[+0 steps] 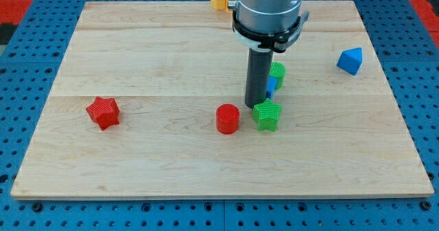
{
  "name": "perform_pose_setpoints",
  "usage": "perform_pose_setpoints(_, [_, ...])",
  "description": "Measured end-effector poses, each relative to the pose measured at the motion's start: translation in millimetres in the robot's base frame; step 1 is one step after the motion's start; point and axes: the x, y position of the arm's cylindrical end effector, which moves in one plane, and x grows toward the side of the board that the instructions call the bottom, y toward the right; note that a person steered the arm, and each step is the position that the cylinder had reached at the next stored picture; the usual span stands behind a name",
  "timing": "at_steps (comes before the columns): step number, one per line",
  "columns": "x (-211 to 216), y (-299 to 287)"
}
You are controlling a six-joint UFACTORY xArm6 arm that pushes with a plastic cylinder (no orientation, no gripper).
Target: Slide the blue cube to the blue triange
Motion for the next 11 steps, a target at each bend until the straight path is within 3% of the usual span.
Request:
perform_pose_setpoints(2, [-9,-51])
perform_pose_setpoints(3, [-50,-54])
perform_pose_setpoints(4, [-64,-33])
perform_pose_setpoints(9, [-33,2])
perform_pose_setpoints(11, [-5,93])
